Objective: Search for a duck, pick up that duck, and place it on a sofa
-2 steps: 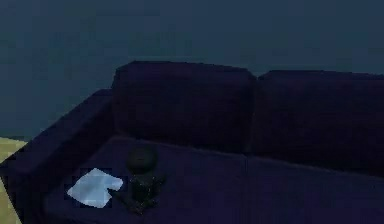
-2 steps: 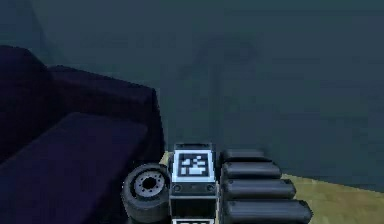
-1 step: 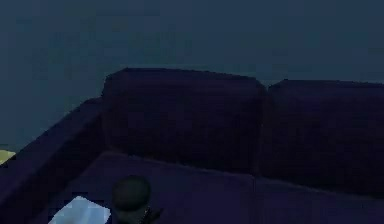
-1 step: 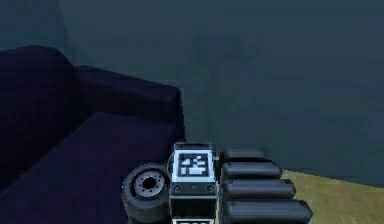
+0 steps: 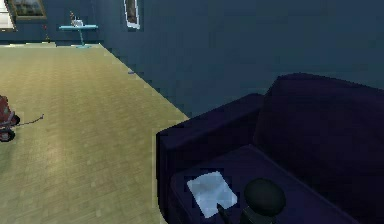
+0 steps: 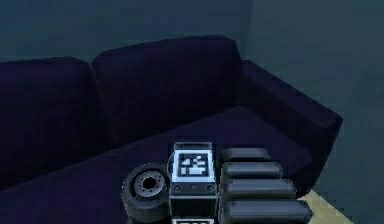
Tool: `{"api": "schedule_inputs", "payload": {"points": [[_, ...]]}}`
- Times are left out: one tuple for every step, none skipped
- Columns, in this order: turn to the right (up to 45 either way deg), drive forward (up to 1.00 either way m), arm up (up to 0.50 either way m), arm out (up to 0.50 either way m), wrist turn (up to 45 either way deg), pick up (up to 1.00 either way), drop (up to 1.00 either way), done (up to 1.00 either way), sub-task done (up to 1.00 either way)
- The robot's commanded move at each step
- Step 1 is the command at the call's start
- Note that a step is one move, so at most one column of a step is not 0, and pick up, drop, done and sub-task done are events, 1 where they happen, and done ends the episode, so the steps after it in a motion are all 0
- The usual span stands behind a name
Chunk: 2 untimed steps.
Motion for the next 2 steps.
{"api": "schedule_inputs", "payload": {"points": [[-3.0, 0.00, 0.00, 0.00, 0.0, 0.00, 0.00, 0.00, 0.00], [0.0, 0.00, 0.00, 0.36, 0.0, 0.00, 0.00, 0.00, 0.00]]}}
